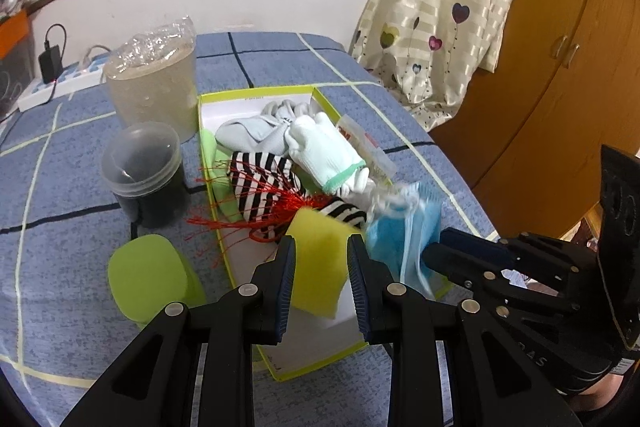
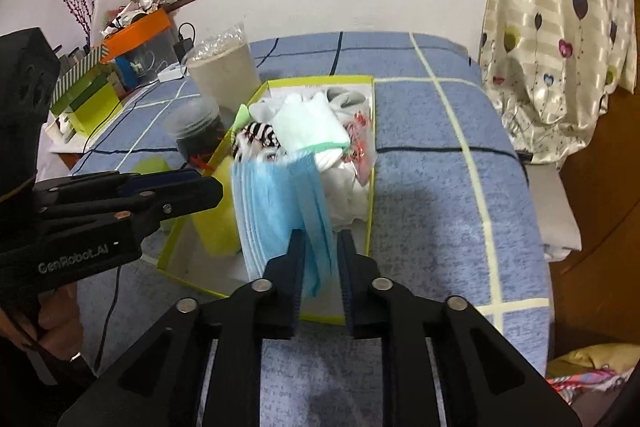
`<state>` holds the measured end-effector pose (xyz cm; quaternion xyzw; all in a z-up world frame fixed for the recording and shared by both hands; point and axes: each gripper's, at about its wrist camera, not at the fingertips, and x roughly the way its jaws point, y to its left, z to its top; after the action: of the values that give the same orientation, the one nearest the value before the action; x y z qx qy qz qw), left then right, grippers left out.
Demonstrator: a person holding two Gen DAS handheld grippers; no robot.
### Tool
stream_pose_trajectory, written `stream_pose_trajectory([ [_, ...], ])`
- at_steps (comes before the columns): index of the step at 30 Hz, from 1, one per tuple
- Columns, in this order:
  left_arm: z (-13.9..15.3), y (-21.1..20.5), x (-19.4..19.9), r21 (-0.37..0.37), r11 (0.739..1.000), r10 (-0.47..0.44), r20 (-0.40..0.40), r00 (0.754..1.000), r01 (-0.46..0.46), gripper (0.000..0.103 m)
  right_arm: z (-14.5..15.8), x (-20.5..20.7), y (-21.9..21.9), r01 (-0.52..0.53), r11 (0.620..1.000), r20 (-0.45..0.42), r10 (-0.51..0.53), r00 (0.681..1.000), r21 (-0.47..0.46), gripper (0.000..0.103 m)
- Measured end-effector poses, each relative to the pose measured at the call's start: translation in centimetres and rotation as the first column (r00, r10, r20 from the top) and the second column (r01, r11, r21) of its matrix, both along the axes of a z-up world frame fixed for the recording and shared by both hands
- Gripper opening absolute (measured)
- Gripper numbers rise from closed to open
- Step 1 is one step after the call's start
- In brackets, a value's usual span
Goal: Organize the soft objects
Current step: 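Lower the mask and sponge into the tray and open both grippers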
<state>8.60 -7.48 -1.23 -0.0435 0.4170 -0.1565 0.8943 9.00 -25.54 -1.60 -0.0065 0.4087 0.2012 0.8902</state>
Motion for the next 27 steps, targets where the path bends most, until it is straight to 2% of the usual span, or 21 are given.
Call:
stream_pose_trajectory([
  [5, 0.3, -0.1, -0.3, -0.006, 1.0, -0.003, 0.005, 1.0, 0.003, 0.025, 1.0, -0.5, -0.3, 0.003, 1.0, 0.031, -0.003, 1.0, -0.004, 0.029],
  [12, 0.7, 0.3, -0.9, -0.016, 1.0, 0.006, 0.01, 1.0, -0.006, 0.025, 1.9, -1.0, -0.4, 0.003, 1.0, 0.057, -0.003, 0.998, -0.001, 0.029],
  [20, 1.0, 0.2, -2.0, -0.015, 1.0, 0.002, 0.016, 1.0, -0.002, 0.025, 1.4, -1.7, -0.5, -0.003, 1.0, 0.037, 0.003, 0.999, -0.002, 0.029],
  [27, 1.5, -0.5, -3.9, 0.037, 0.999, -0.005, 0.051, 0.999, 0.003, 0.025, 1.6, -2.8, -0.1, -0.016, 1.0, 0.037, 0.016, 0.999, 0.002, 0.029],
])
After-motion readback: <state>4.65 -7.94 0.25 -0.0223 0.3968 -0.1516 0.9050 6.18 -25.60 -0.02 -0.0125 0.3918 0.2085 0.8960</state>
